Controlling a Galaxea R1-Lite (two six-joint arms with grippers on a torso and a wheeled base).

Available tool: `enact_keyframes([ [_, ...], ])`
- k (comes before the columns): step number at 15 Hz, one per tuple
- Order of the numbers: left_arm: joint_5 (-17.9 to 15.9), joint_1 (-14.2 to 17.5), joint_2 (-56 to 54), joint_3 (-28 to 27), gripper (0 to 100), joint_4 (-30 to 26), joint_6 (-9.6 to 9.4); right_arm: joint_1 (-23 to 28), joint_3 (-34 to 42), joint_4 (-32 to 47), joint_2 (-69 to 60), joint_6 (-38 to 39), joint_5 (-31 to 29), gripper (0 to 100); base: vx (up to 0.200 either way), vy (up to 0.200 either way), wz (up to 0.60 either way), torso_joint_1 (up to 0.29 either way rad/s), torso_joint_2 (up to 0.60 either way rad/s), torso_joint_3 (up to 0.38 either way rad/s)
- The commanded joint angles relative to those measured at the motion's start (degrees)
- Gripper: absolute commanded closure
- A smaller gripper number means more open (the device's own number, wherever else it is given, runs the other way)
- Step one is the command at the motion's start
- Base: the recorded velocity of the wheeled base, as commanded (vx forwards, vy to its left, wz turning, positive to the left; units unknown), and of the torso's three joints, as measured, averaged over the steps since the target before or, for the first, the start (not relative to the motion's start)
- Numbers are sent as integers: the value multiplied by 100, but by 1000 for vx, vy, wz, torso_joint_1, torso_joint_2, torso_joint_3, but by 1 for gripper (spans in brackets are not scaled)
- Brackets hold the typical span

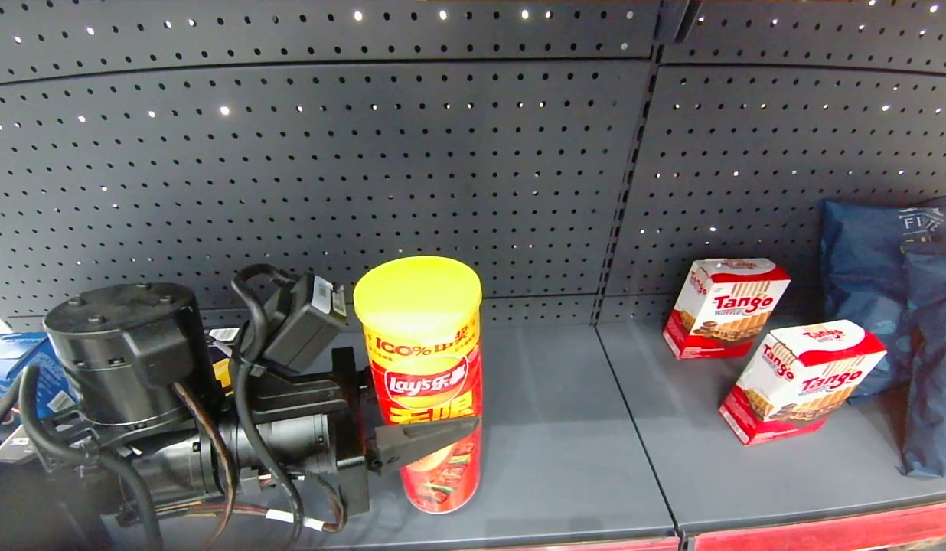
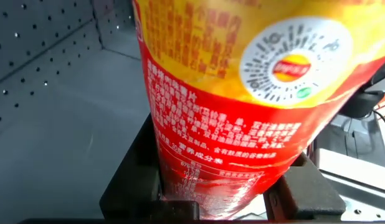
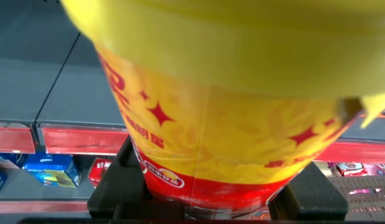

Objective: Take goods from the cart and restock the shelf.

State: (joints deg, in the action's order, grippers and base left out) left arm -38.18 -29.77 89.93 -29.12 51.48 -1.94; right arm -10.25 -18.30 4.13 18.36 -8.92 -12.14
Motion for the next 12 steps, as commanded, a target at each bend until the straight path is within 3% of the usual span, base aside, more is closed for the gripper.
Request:
enact_keyframes([
  [1, -5, 6, 51, 21, 100, 2, 0, -3, 2, 0, 1, -4, 1, 100, 0, 0, 0, 0, 0, 0],
  [4, -5, 6, 253, 12, 100, 108, 0, -3, 2, 0, 1, -4, 1, 100, 0, 0, 0, 0, 0, 0],
  [8, -5, -3, 736, 100, 100, 864, 53, -3, 2, 0, -8, -4, -16, 100, 0, 0, 0, 0, 0, 0],
  [12, -14, -11, 789, 240, 100, 872, 44, 6, 46, 0, -43, -4, -16, 100, 0, 0, 0, 0, 0, 0],
])
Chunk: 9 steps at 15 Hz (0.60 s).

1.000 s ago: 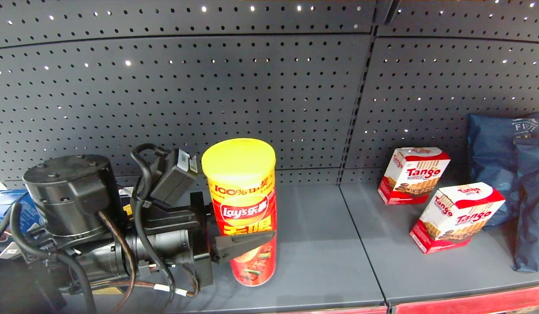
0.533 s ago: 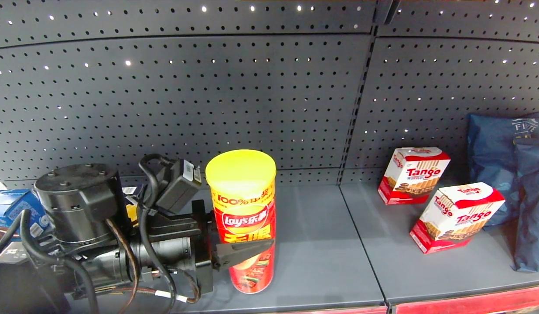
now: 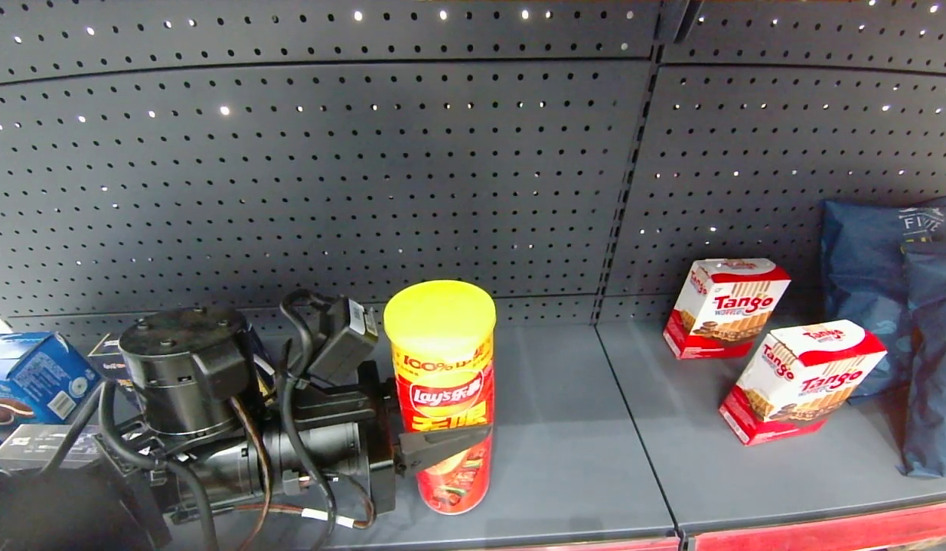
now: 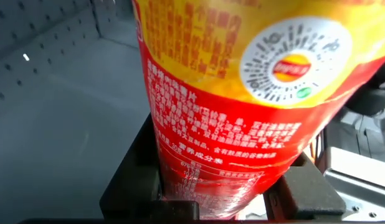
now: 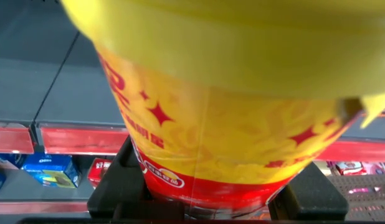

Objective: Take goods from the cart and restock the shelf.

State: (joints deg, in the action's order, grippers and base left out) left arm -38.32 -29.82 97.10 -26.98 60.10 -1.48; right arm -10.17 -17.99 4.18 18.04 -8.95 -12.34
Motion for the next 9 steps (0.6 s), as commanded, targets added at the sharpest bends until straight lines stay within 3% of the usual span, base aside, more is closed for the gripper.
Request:
enact_keyframes([
  [1, -1, 2, 72, 26, 100, 2, -2, -3, 15, -5, -11, -2, 3, 100, 0, 0, 0, 0, 0, 0],
  [7, -9, 11, 512, -80, 100, 63, -28, -3, 77, -5, -11, -2, 12, 100, 0, 0, 0, 0, 0, 0],
  [9, -1, 11, 696, -44, 100, 345, -11, -3, 85, -5, -11, -2, 12, 100, 0, 0, 0, 0, 0, 0],
])
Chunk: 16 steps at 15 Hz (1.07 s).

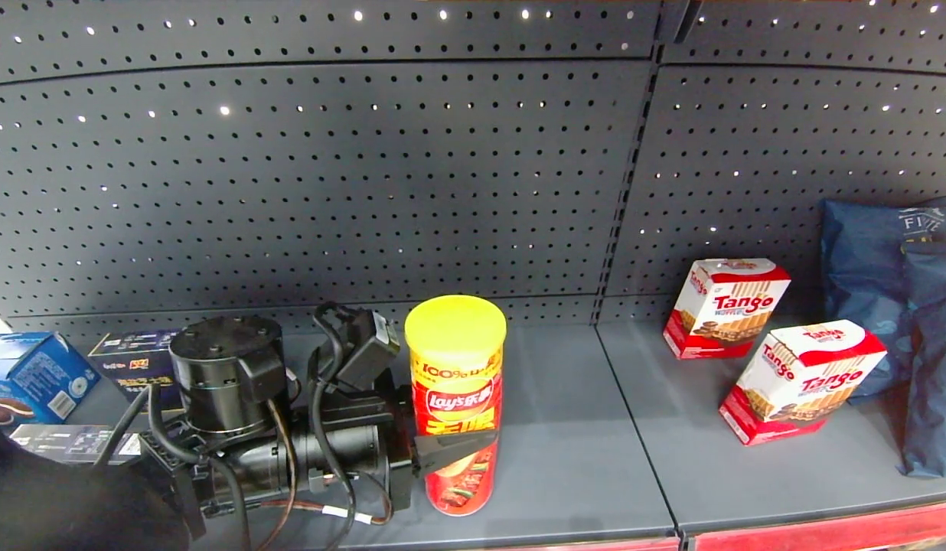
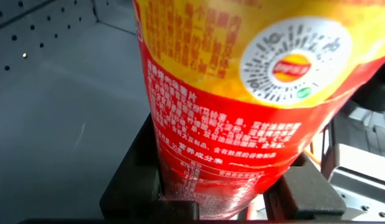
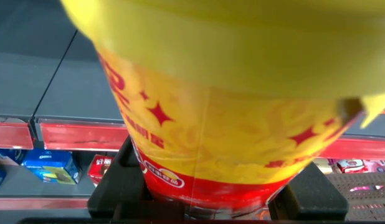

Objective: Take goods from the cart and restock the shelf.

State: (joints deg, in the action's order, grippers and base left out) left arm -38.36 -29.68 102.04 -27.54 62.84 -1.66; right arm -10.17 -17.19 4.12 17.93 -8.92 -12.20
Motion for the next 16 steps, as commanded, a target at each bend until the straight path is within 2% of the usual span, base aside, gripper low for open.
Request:
enact_keyframes([
  [1, 4, -11, 255, 29, 100, 167, 16, -3, 5, 1, 0, -4, 7, 100, 0, 0, 0, 0, 0, 0],
  [8, 4, -55, 317, 82, 100, 237, -10, -12, 49, -8, 9, -4, 16, 100, 0, 0, 0, 0, 0, 0],
  [9, 4, -64, 317, 91, 0, 237, -10, -3, 40, 1, 9, -4, 16, 100, 0, 0, 0, 0, 0, 0],
  [12, 13, -81, 264, 179, 0, 246, -10, -12, 49, 1, 9, -4, 16, 100, 0, 0, 0, 0, 0, 0],
  [16, 22, -125, -114, 636, 0, 237, -10, -12, 93, -8, 0, -4, 16, 100, 0, 0, 0, 0, 0, 0],
])
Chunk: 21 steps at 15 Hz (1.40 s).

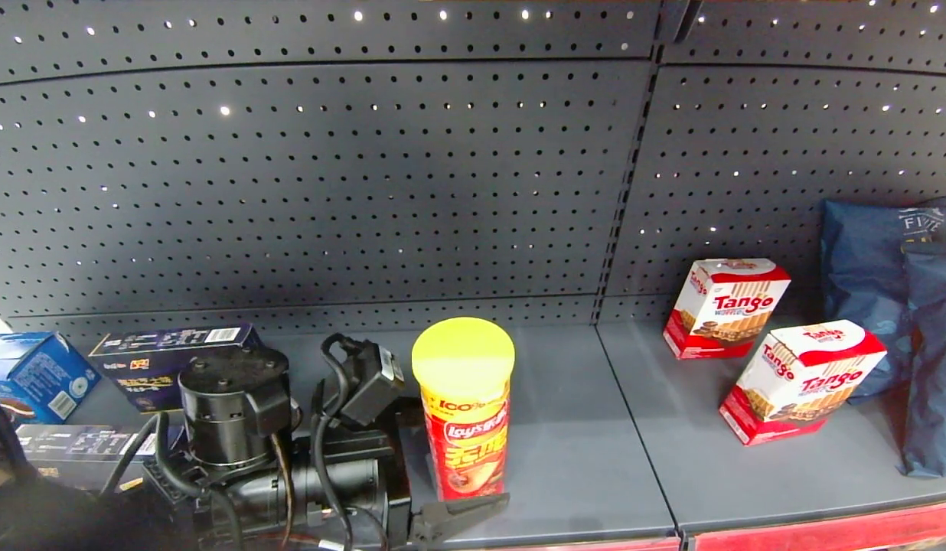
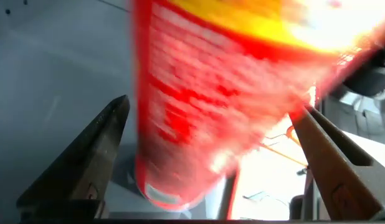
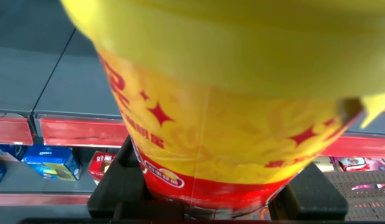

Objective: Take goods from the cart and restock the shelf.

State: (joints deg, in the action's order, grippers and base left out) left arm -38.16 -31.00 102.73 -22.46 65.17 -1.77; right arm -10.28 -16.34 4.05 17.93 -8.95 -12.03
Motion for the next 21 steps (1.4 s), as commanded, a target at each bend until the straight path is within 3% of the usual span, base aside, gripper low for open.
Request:
enact_keyframes([
  [1, 10, 41, -262, 154, 0, 4, 1, -1, 8, 0, 0, -2, -1, 100, 0, 0, 0, 0, 0, 0],
  [6, 230, 235, -420, 180, 0, -13, -25, -1, 8, 0, -9, -2, -1, 100, 0, 0, 0, 0, 0, 0],
  [9, 239, 419, -535, 277, 0, -75, -236, -1, 16, 0, 0, 7, -1, 100, 0, 0, 0, 0, 0, 0],
  [14, 239, 648, -763, 532, 0, -75, -254, -18, 60, 0, 0, -2, 8, 100, 0, 0, 0, 0, 0, 0],
  [21, 344, 701, -781, 540, 0, -92, -245, -27, 166, 0, -88, 7, 8, 100, 0, 0, 0, 0, 0, 0],
])
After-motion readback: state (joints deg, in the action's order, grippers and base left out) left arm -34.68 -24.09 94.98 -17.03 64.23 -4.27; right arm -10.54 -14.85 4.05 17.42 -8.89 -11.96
